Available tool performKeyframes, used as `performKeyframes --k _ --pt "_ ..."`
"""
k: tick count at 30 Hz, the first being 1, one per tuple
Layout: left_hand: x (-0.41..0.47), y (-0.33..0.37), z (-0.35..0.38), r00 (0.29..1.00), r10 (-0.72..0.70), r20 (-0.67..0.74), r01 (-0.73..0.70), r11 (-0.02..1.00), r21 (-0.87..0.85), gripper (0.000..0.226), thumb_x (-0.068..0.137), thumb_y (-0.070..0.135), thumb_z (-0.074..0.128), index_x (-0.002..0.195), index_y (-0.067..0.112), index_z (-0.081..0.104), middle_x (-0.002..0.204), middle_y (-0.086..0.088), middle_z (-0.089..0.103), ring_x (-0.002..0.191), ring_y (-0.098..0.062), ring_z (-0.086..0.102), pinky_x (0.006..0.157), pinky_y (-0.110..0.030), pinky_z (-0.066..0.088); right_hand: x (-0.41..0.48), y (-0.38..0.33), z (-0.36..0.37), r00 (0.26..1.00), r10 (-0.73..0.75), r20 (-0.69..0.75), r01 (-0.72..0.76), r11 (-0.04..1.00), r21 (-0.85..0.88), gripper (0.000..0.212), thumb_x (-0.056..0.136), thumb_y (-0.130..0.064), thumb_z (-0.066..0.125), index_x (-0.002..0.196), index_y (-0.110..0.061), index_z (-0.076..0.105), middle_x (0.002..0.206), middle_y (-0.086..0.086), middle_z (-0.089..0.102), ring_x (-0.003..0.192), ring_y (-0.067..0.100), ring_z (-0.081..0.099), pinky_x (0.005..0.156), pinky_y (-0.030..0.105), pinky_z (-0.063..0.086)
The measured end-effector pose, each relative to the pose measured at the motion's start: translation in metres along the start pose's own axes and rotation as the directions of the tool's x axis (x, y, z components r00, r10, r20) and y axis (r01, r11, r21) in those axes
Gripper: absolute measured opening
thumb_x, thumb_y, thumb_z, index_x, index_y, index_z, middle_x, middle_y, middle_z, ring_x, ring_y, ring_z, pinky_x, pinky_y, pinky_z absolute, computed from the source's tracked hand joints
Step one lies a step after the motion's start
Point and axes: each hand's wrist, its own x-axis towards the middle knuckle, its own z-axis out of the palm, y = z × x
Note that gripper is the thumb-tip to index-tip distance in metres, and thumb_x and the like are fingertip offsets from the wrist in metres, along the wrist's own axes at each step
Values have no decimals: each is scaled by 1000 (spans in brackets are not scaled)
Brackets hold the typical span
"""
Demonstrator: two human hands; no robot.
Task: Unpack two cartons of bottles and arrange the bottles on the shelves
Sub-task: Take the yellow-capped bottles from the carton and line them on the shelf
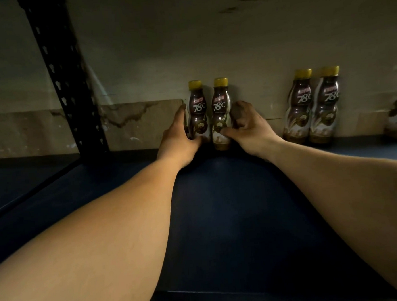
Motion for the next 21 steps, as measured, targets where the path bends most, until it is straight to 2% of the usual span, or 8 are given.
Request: performKeyframes --k 3,7,10,12,15,16,18,21 --pt "-1 0 0 1000 3 -1 -3 1000 1 88 90 31 74 156 41 17 145 6 52 129 -16 52 108 -41 44 -1 -1 0 1000 -14 -13 13 999 -45 101 76 -44 85 157 -26 28 138 -2 59 124 17 57 107 39 48" --pt "0 0 0 1000 -6 0 6 1000 -10 86 92 25 71 156 41 16 144 4 52 131 -17 51 101 -33 40 -3 -3 0 1000 -19 -4 19 1000 -3 97 79 -44 83 157 -27 27 139 -7 58 122 12 55 98 28 44" --pt "-2 1 -2 1000 13 1 -13 1000 -16 83 93 26 71 156 40 19 142 6 53 129 -14 51 95 -30 38 -3 -3 -2 1000 -14 -9 14 1000 -2 93 83 -33 80 158 -27 26 140 -3 58 123 14 56 103 31 46" --pt "-4 3 -2 999 40 5 -40 999 -23 78 93 28 71 154 39 24 137 11 54 121 -7 49 94 -29 38 -4 -3 -2 999 -28 -19 27 998 -53 95 81 -33 83 157 -26 27 129 -2 62 116 16 60 102 34 49" --pt "-5 4 -2 999 32 8 -32 999 -23 80 93 28 71 155 36 23 132 15 51 118 -5 46 94 -27 36 -5 -1 -1 998 -49 -48 45 995 -84 93 78 -41 86 152 -29 31 107 -7 62 97 11 61 87 29 51" --pt "-4 3 -2 1000 25 6 -25 999 -25 81 93 27 71 156 36 22 137 13 51 123 -8 48 96 -27 37 -5 -1 0 998 -50 -47 47 997 -65 91 78 -43 85 151 -30 32 111 -8 63 99 10 61 86 27 50" --pt "-3 3 -2 1000 17 5 -17 999 -29 79 92 26 72 155 35 25 141 10 52 129 -13 49 99 -29 39 -4 -1 1 999 -40 -31 40 999 -11 85 83 -41 80 152 -32 31 129 -6 62 112 12 61 93 27 49" --pt "-2 2 -2 1000 21 2 -21 999 -36 70 91 27 73 149 35 35 123 18 53 115 -6 51 94 -27 39 -2 1 3 999 -47 -11 47 999 -9 88 83 -36 79 155 -31 30 138 -3 61 120 14 60 106 39 51"
